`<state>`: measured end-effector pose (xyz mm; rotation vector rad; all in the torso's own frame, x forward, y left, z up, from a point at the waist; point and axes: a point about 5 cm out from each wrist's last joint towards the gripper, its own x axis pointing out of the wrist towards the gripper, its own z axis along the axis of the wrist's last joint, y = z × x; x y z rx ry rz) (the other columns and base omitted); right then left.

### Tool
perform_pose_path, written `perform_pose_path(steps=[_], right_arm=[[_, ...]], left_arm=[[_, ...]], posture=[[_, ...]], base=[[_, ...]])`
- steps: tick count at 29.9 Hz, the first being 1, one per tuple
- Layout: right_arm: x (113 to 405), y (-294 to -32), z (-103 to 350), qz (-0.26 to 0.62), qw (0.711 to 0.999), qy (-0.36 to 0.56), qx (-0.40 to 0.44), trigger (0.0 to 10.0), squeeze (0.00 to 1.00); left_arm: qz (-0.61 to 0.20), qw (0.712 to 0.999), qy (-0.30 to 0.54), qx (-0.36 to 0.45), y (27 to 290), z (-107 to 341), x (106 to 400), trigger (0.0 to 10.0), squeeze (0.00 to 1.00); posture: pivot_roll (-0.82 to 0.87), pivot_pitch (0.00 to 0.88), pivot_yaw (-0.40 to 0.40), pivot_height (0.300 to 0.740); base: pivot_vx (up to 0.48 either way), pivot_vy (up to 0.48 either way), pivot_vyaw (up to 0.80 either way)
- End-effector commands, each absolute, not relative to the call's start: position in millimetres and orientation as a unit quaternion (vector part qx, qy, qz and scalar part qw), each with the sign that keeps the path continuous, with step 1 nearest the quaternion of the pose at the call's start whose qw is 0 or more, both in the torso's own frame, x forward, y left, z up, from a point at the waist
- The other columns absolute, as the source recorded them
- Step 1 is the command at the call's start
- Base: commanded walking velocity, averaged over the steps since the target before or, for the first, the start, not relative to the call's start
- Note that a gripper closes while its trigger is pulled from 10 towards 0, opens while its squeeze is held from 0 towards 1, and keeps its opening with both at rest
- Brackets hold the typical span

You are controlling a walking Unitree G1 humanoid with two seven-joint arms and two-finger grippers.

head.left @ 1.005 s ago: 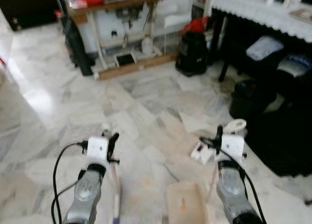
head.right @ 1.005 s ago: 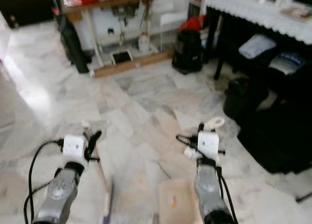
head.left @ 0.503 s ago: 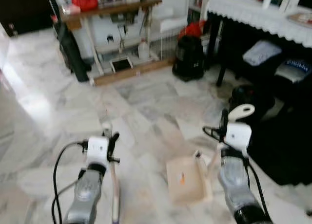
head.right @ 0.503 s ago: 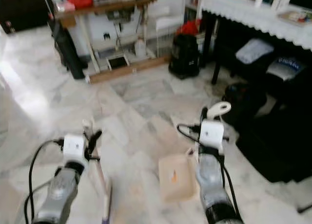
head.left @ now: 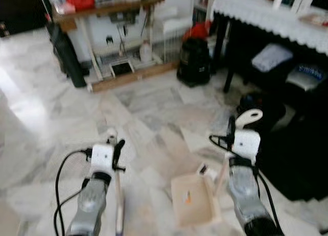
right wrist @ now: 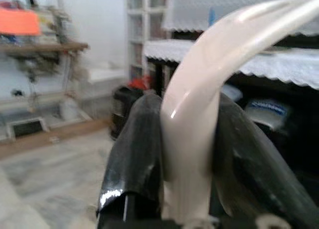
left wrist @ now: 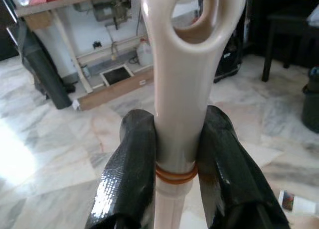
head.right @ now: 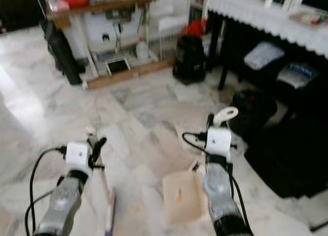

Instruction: Sweep floor

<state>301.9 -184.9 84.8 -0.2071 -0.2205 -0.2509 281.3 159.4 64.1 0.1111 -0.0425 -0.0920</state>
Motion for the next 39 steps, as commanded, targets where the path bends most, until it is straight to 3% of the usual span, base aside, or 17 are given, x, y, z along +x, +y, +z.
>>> perform_pose_path(steps=[1, 16, 22, 39], right_arm=[[308.9, -176.6, 100.2, -0.110, 0.978, -0.143, -0.105, 10.0, 0.00], [309.5, -174.6, 97.8, -0.107, 0.981, -0.129, -0.099, 10.0, 0.00], [309.5, -173.5, 97.0, -0.104, 0.982, -0.126, -0.097, 10.0, 0.00], [310.4, -170.7, 96.2, -0.100, 0.983, -0.123, -0.093, 10.0, 0.00]], left_arm=[[-0.036, 0.996, -0.042, 0.064, 167.3, 73.4, 284.0, 10.0, 0.00], [-0.035, 0.996, -0.043, 0.064, 167.7, 74.1, 284.5, 10.0, 0.00], [-0.034, 0.996, -0.042, 0.065, 168.1, 74.1, 284.6, 10.0, 0.00], [-0.034, 0.996, -0.042, 0.066, 169.2, 74.4, 285.0, 10.0, 0.00]], posture=[[0.08, 0.000, 0.049, 0.740], [0.08, 0.000, 0.050, 0.740], [0.09, 0.000, 0.051, 0.740], [0.09, 0.001, 0.054, 0.740]], base=[[0.289, 0.000, 0.00], [0.288, 0.000, 0.00], [0.287, 0.000, -0.72], [0.286, 0.000, 0.00]])
